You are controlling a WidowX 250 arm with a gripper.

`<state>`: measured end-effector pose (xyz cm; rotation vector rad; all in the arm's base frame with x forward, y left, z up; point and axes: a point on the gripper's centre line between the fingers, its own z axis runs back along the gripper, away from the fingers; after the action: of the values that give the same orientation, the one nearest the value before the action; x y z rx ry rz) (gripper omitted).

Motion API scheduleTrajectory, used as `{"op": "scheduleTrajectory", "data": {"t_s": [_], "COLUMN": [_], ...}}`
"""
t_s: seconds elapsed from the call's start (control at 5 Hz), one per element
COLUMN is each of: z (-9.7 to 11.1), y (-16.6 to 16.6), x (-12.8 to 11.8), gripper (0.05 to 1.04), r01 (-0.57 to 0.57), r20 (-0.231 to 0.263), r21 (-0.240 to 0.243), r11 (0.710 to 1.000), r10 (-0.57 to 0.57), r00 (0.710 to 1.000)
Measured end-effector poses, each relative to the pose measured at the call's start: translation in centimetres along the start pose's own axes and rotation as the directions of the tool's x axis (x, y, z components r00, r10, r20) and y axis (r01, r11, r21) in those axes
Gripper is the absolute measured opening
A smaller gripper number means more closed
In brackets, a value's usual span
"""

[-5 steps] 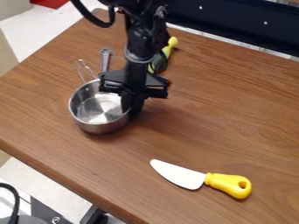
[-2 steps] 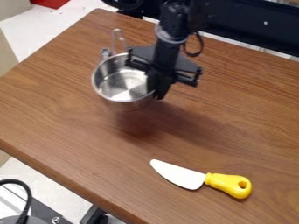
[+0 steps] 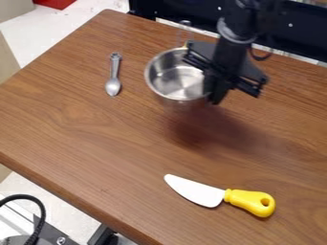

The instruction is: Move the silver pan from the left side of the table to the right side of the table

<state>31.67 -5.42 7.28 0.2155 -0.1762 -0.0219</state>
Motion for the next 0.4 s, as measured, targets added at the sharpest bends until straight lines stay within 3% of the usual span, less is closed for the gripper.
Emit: {"op": "scheduleTrajectory", "data": {"t_s": [0.4], "z": [-0.3], "y": [-5.1], "x": [1.3], "gripper": [0.062], "r01": [0.2], "r20": [0.105], "r21": [0.046], "r11": [0.979], "r10": [-0.204], "r00": [0.973]}}
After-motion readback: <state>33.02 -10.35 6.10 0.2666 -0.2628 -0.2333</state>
